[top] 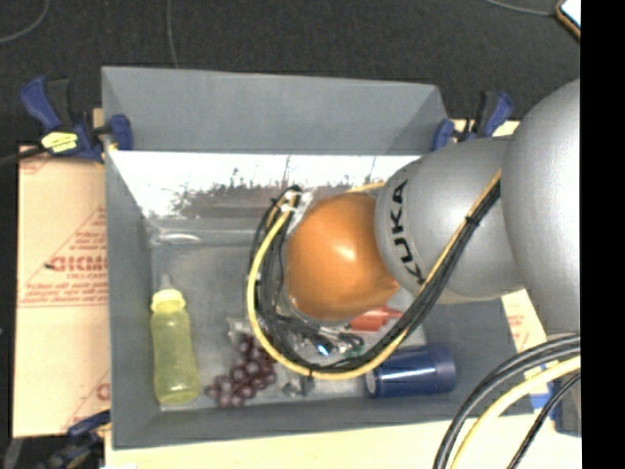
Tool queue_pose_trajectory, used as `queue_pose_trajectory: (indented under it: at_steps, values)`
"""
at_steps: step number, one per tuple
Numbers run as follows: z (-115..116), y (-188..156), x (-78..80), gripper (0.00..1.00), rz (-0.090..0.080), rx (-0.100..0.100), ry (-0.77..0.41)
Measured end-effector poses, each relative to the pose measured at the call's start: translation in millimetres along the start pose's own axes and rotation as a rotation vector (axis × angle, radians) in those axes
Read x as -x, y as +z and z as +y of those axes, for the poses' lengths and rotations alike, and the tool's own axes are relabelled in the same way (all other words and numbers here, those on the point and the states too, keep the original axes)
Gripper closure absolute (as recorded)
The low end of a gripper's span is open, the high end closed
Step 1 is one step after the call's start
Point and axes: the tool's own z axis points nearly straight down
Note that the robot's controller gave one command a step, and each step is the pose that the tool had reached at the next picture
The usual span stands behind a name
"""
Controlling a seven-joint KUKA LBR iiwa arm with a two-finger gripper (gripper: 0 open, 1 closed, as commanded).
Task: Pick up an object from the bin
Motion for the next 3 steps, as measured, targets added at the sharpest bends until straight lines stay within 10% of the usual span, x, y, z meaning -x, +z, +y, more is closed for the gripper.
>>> queue_pose_trajectory:
  at_steps: [1,2,3]
  values:
    - [3.7,30.2,26.9,0.00,0.008,0.004,-0.119]
    - [16.2,30.1,15.2,1.00,-0.002,-0.001,-0.393]
    - [16.2,30.1,15.2,1.00,-0.002,0.000,-0.392]
